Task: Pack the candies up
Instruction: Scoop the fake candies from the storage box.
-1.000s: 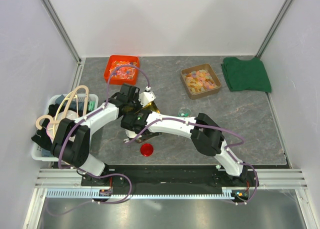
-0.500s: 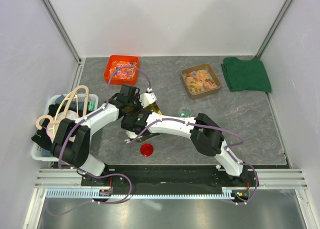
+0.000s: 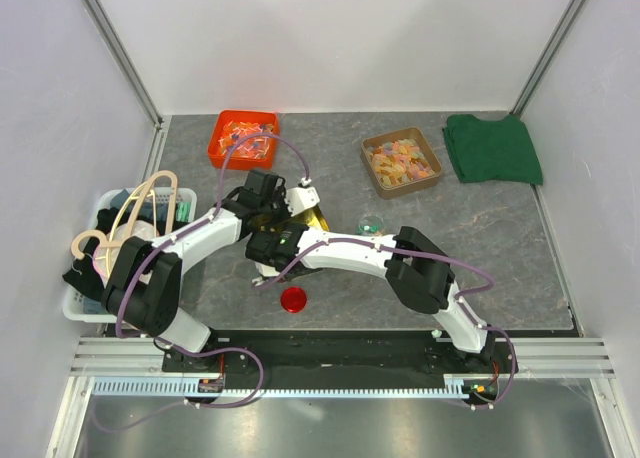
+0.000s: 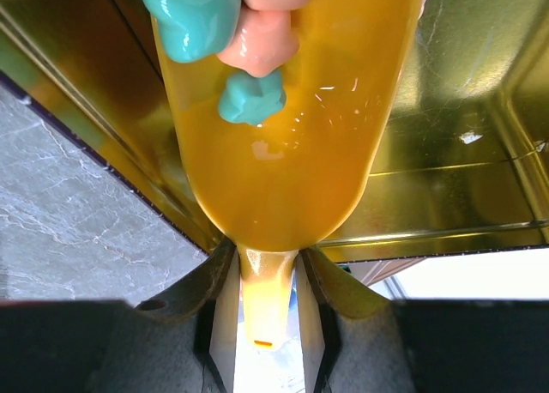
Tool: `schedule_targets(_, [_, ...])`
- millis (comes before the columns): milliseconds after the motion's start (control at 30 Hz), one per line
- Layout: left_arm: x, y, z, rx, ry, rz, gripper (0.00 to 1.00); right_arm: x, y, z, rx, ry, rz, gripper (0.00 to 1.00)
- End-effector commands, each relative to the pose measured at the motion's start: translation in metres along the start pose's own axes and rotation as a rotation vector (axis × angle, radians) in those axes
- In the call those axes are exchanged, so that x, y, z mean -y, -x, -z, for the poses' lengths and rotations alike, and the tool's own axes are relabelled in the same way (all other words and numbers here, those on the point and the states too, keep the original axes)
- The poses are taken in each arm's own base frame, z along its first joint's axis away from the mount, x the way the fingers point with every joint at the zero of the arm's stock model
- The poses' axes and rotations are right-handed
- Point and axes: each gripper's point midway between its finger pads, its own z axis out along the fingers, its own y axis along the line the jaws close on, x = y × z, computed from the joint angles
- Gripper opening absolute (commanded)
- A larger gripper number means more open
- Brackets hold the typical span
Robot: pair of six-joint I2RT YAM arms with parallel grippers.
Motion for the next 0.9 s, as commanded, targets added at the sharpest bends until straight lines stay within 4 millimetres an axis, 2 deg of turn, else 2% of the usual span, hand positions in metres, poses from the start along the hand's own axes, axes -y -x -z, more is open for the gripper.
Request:
schedule_targets(0, [0.101,-0.025,-0.009,-0.028,-0.317,-0.047,0.02,0.113,0.035,0.011,0.418,-0.168,-0.398,0.00])
schedule_targets(167, [0.105,-0.033,-0.013,-0.051,-0.335,-0.070,0.02,0.121,0.026,0.008,0.370,-0.228,-0.371,0.00])
schedule_targets(367, [0.113,-0.045,-0.014,-0.087,-0.401,-0.159,0.02,0.122,0.025,0.003,0.349,-0.241,-0.322,0.00])
schedule_targets(600, [0.113,-0.048,-0.019,-0.118,-0.434,-0.178,0.02,0.126,0.029,0.015,0.338,-0.268,-0.283,0.00])
schedule_targets(733, [0.113,-0.049,-0.020,-0.125,-0.439,-0.181,0.02,0.129,0.024,0.019,0.323,-0.286,-0.270,0.00])
schedule_targets(867, [0.116,-0.052,-0.021,-0.132,-0.449,-0.181,0.02,0.125,0.026,0.022,0.349,-0.258,-0.290,0.00])
